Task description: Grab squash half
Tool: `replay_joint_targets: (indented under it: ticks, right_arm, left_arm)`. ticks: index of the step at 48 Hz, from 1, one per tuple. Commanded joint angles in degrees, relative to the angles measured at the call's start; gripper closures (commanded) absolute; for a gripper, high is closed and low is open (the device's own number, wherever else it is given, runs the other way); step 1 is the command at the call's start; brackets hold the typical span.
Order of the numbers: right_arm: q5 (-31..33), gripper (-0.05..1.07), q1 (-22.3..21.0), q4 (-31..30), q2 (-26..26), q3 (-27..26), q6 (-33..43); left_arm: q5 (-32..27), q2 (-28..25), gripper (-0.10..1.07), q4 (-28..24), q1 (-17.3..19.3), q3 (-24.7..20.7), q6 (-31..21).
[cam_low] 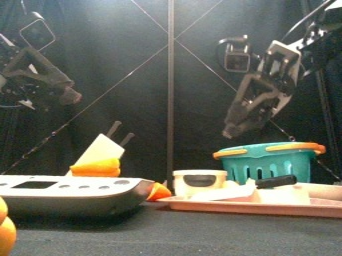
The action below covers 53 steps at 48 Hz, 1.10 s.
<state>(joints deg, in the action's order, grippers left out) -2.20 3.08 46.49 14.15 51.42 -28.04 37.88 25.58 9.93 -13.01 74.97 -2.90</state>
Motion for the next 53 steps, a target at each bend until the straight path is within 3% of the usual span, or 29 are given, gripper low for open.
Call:
replay_joint_targets:
  ticks: [1, 29, 36, 53]
  right_arm:
    - [-1.8, 0.24, 3.3, -0.6, -1.1, -4.1, 0.0]
    - [-2.5, 0.23, 13.7, 5.9, -17.8, -24.3, 0.1]
    - [-2.5, 0.23, 14.9, 10.8, -20.2, -26.8, 0.1]
    - [-2.2, 0.23, 14.7, 24.2, -20.4, -27.5, 0.1]
  left_arm:
    - [0.3, 0.0, 0.25, 0.1, 0.2, -0.6, 0.2]
    - [-1.5, 0.1, 0.25, 0.7, 0.4, -0.6, -0.3]
    - [-2.4, 0.1, 0.25, 2.2, 0.4, -0.4, -0.3]
    - [-6.1, 0.2, 0.25, 2.5, 1.4, -0.4, 0.2]
